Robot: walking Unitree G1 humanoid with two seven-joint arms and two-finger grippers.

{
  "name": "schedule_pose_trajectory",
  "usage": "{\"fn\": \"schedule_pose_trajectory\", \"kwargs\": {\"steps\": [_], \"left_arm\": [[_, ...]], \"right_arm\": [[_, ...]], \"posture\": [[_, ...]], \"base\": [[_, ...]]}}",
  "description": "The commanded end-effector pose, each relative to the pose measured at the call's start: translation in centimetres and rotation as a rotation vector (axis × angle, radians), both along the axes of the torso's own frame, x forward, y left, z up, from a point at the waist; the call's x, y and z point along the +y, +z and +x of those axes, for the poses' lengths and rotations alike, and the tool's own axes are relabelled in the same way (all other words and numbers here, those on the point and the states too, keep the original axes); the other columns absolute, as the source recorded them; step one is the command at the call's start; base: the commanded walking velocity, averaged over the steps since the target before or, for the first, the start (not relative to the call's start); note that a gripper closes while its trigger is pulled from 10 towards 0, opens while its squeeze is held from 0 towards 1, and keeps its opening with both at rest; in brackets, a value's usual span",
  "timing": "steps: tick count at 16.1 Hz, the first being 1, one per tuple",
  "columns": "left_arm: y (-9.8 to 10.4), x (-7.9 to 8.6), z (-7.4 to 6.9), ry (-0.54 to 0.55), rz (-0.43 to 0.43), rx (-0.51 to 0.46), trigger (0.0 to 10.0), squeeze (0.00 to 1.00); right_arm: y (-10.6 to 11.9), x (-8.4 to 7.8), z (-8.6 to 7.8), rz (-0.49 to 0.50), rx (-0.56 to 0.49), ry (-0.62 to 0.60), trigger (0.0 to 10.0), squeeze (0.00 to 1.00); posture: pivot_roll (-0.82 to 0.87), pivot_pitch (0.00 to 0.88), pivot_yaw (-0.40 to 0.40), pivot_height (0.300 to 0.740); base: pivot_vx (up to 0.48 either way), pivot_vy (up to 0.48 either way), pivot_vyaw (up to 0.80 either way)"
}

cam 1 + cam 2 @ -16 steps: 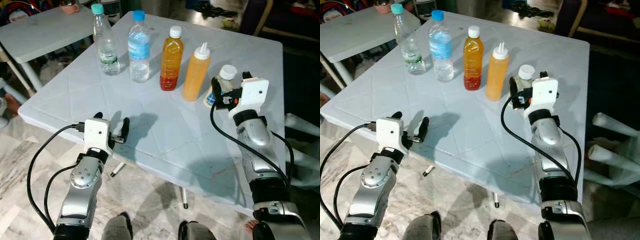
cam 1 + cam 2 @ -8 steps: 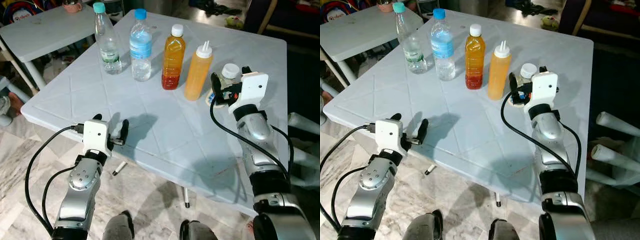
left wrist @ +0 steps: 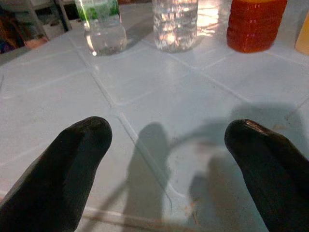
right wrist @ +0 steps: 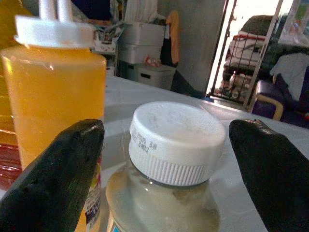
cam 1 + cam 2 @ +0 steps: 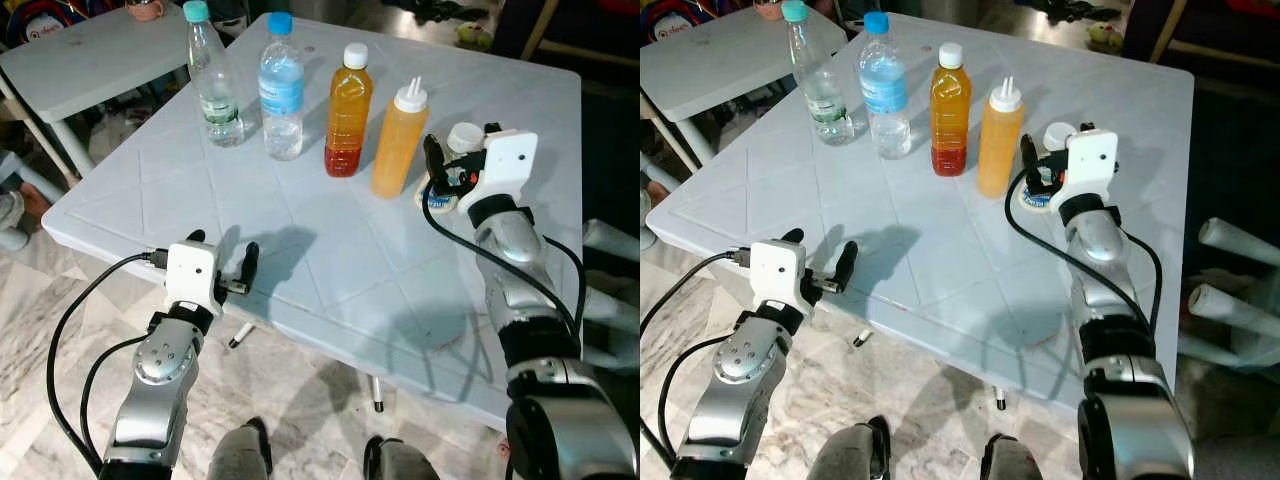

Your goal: Restocking fridge

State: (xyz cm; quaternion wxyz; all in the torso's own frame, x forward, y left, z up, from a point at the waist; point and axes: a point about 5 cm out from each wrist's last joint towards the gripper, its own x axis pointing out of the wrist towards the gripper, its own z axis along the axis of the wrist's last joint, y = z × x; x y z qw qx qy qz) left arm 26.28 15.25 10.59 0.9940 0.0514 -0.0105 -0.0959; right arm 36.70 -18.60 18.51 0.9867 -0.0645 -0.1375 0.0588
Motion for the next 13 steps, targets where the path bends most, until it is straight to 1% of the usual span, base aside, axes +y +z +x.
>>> {"fn": "schedule_pose_trajectory", "kwargs": {"steps": [1,7,10,13], "left_arm": [[0.1,0.11,-0.24,-0.001,0.013,0.003,10.0,0.0],[0.07,-0.1,-0.31,-0.005,0.009,0.009,10.0,0.0],[0.0,-0.27,-0.26,-0.007,0.004,0.011,10.0,0.0],[-0.08,-0.58,-0.14,-0.009,-0.003,0.013,10.0,0.0]], "right_arm": [[0.71,-0.05,0.28,0.005,-0.023,0.005,0.0,0.0],[0.76,0.0,0.53,-0.005,-0.037,0.017,0.0,0.0],[0.61,-0.06,0.37,-0.032,-0.044,0.01,0.0,0.0],[0.64,-0.39,0.2,-0.035,-0.053,0.005,0.0,0.0]], "posture": [[0.14,0.177,0.044,0.74],[0.13,0.181,0.042,0.74],[0.12,0.182,0.039,0.74],[0.11,0.176,0.034,0.74]], "base": [[0.0,0.0,0.0],[0.0,0.0,0.0],[0.0,0.0,0.0],[0.0,0.0,0.0]]}}
